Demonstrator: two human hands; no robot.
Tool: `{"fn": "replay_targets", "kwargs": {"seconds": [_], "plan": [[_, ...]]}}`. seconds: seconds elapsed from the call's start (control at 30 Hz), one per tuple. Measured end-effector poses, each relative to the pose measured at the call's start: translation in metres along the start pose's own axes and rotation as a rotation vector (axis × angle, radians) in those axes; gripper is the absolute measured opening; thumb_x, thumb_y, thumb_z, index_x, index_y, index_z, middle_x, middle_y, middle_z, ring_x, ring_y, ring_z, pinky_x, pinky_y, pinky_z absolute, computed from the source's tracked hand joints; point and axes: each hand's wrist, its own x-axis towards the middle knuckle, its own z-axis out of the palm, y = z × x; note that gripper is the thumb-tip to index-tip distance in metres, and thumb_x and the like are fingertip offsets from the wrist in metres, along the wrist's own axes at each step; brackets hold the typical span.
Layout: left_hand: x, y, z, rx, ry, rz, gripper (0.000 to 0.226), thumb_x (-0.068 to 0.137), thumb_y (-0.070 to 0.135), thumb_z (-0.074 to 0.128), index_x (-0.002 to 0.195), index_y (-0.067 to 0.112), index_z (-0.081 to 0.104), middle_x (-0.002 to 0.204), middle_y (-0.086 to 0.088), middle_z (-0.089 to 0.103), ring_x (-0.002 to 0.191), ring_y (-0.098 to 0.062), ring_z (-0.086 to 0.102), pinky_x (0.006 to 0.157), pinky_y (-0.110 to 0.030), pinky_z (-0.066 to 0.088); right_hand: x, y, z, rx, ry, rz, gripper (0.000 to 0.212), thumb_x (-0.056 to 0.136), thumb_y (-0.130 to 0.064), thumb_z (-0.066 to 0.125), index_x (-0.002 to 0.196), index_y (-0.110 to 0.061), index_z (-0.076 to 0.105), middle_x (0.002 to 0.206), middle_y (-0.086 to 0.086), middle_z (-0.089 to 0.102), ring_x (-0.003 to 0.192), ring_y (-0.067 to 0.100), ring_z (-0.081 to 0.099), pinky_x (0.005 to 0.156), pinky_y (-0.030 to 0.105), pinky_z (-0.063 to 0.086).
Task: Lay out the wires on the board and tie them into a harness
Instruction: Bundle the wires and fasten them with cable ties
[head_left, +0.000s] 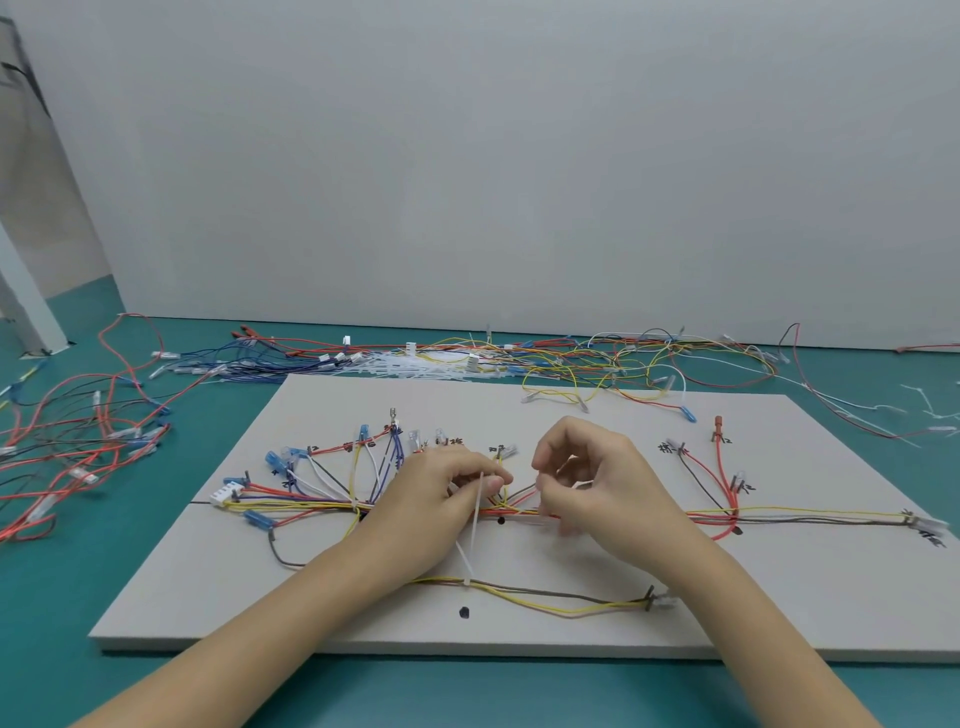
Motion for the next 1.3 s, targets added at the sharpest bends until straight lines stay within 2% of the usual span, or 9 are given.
{"fn": "replay_targets", "kwargs": {"seconds": [0.1, 0.37, 0.53, 0.67, 0.77, 0.87, 1.03, 1.17, 1.3], "plan": [[0.000, 0.000, -0.001, -0.006, 0.019, -0.002, 0.016, 0.092, 0.014, 0.064, 0.091, 0.024, 0.077, 0.083, 0.010, 0.072, 0.080, -0.003, 0.064, 0.073, -0.027, 0.050, 0.000, 0.002, 0.003, -0.003, 0.004, 0.018, 0.021, 0.079, 0.009, 0.057, 0.078, -0.013, 0.059, 0.066, -0.008, 0.058, 0.059, 0.036, 0.061, 0.049, 0.042, 0.051], [-0.004, 0.003, -0.002, 0.158, 0.041, 0.154, 0.020, 0.086, 0.027, 0.059, 0.086, 0.018, 0.076, 0.077, 0.008, 0.072, 0.076, -0.005, 0.060, 0.068, -0.017, 0.043, -0.003, 0.007, 0.015, -0.101, -0.029, -0.006, 0.029, 0.075, 0.005, 0.058, 0.074, -0.024, 0.054, 0.061, -0.015, 0.058, 0.051, 0.025, 0.060, 0.053, 0.030, 0.045], [-0.005, 0.004, -0.002, 0.199, 0.010, 0.198, 0.021, 0.087, 0.030, 0.058, 0.092, 0.022, 0.077, 0.080, 0.009, 0.073, 0.077, -0.004, 0.061, 0.070, -0.016, 0.043, -0.003, 0.008, 0.014, 0.022, -0.061, 0.029, 0.033, 0.078, 0.010, 0.060, 0.079, -0.023, 0.063, 0.071, -0.003, 0.061, 0.055, 0.025, 0.063, 0.057, 0.038, 0.052], [-0.002, 0.000, -0.003, 0.023, 0.031, 0.041, 0.017, 0.091, 0.013, 0.065, 0.104, 0.015, 0.076, 0.087, 0.006, 0.076, 0.081, -0.002, 0.068, 0.080, -0.027, 0.053, -0.001, 0.009, 0.014, 0.039, -0.045, 0.022, 0.028, 0.079, 0.010, 0.065, 0.083, -0.018, 0.066, 0.074, 0.002, 0.065, 0.056, 0.022, 0.062, 0.055, 0.037, 0.052], [-0.001, 0.000, -0.005, -0.188, 0.044, -0.108, 0.014, 0.089, 0.009, 0.066, 0.097, 0.016, 0.075, 0.077, 0.001, 0.076, 0.078, -0.009, 0.072, 0.078, -0.026, 0.055, -0.002, 0.010, 0.015, 0.023, -0.046, 0.065, 0.023, 0.078, 0.007, 0.068, 0.084, -0.015, 0.068, 0.077, 0.007, 0.069, 0.058, 0.018, 0.062, 0.047, 0.025, 0.048], [0.001, 0.002, -0.005, -0.284, 0.057, -0.156, 0.012, 0.087, 0.005, 0.067, 0.090, 0.015, 0.074, 0.076, -0.002, 0.076, 0.078, -0.015, 0.073, 0.076, -0.027, 0.056, -0.001, 0.012, 0.015, 0.003, -0.037, 0.103, 0.017, 0.078, 0.003, 0.071, 0.082, -0.013, 0.071, 0.075, 0.009, 0.070, 0.056, 0.013, 0.059, 0.046, 0.016, 0.043], [-0.002, 0.003, 0.000, -0.177, 0.073, -0.102, 0.014, 0.084, 0.011, 0.073, 0.092, 0.021, 0.079, 0.083, 0.003, 0.075, 0.080, -0.012, 0.068, 0.077, -0.032, 0.054, 0.000, 0.010, 0.013, -0.060, -0.063, 0.132, 0.002, 0.080, -0.011, 0.075, 0.078, -0.012, 0.075, 0.069, 0.005, 0.071, 0.048, 0.008, 0.054, 0.046, 0.020, 0.044], [-0.002, 0.003, 0.002, -0.135, 0.073, -0.077, 0.016, 0.086, 0.010, 0.072, 0.096, 0.021, 0.078, 0.088, -0.001, 0.073, 0.088, -0.020, 0.066, 0.083, -0.041, 0.051, -0.001, 0.008, 0.013, -0.116, -0.073, 0.109, 0.007, 0.082, -0.018, 0.073, 0.076, -0.017, 0.075, 0.068, -0.002, 0.070, 0.050, 0.007, 0.050, 0.052, 0.025, 0.045], [-0.003, 0.003, -0.001, -0.068, 0.060, -0.041, 0.015, 0.087, 0.008, 0.070, 0.097, 0.016, 0.078, 0.083, 0.011, 0.072, 0.083, -0.003, 0.066, 0.077, -0.025, 0.051, -0.002, 0.006, 0.012, -0.072, -0.079, 0.085, 0.008, 0.086, -0.016, 0.070, 0.078, -0.014, 0.070, 0.064, -0.013, 0.065, 0.052, 0.009, 0.053, 0.050, 0.019, 0.043]]}}
